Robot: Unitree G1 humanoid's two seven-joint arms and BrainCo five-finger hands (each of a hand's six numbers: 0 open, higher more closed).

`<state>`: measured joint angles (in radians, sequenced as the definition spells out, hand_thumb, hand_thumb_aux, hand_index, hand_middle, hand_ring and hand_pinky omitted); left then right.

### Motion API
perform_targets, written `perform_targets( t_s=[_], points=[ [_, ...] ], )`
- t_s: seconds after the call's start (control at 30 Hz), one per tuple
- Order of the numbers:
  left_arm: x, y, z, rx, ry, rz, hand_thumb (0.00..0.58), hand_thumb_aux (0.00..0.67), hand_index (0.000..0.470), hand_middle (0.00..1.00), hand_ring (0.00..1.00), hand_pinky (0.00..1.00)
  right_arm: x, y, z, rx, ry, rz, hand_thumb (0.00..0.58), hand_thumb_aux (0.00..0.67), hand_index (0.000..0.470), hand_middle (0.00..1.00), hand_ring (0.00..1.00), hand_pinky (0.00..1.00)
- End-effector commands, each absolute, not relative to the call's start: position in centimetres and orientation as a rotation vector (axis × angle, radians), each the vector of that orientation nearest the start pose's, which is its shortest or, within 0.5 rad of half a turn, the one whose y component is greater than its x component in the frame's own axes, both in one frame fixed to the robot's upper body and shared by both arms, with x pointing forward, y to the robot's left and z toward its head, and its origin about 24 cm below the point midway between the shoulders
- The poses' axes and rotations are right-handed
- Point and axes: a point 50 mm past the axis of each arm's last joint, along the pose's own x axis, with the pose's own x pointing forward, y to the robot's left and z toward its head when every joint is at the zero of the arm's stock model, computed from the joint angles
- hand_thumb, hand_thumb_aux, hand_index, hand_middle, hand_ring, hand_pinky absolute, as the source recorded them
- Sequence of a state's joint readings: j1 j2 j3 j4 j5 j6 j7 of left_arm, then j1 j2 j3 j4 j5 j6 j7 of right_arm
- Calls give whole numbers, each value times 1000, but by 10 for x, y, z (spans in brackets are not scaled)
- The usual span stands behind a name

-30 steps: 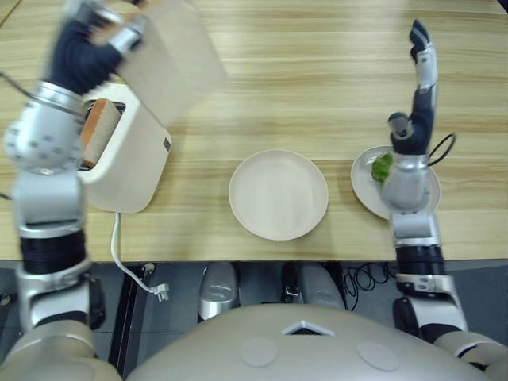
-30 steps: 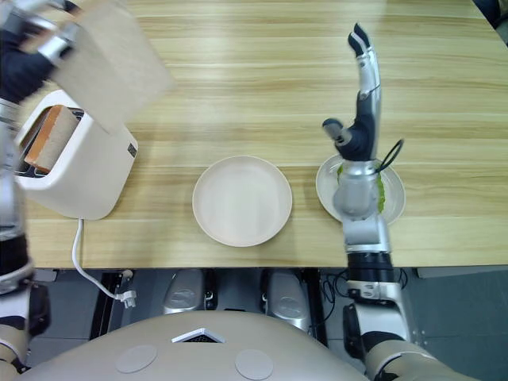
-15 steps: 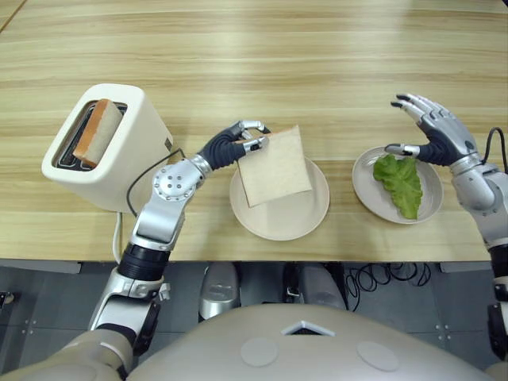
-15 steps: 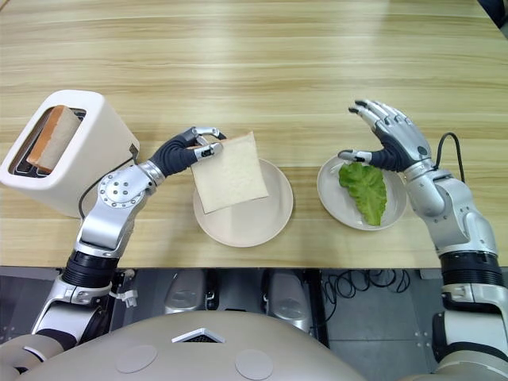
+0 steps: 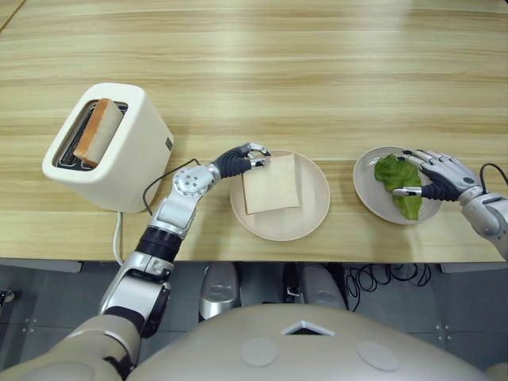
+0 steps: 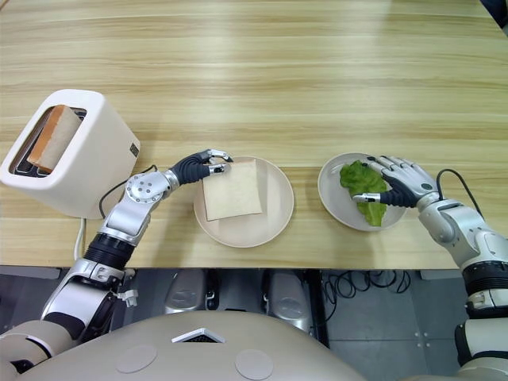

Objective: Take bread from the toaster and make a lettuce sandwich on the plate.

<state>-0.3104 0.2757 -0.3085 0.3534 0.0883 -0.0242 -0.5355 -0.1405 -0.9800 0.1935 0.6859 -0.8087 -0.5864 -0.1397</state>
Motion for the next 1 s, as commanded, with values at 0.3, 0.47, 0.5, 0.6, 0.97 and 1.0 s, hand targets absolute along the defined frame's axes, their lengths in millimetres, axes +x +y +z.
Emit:
perform_targets(
  t_s=[0.3,0.47,0.5,0.6,0.97,1.0],
  points=[
    [291,110,17,518,178,-858,580,670,460,1000,1000,1000,235,-340,24,-1798,159,509,554,528,363,0,0,0],
    [292,108,19,556,163,-865,472,381,262,0,0,0,235,-334,16,-1828,152,533,580,670,460,0,0,0],
    [293,108,19,570,160,-867,212,137,94,0,0,0,235,-333,15,-1831,152,535,580,670,460,0,0,0],
    [293,107,19,604,147,-867,0,0,0,0,0,0,236,-330,12,-1830,150,539,580,670,460,98,98,98],
    [308,120,57,735,-61,-672,0,0,0,0,0,0,244,-325,22,-1854,49,436,580,670,460,1000,1000,1000],
    [309,122,64,746,-92,-646,0,0,0,0,0,0,244,-325,26,-1860,30,418,580,670,460,1000,1000,1000]
  ],
)
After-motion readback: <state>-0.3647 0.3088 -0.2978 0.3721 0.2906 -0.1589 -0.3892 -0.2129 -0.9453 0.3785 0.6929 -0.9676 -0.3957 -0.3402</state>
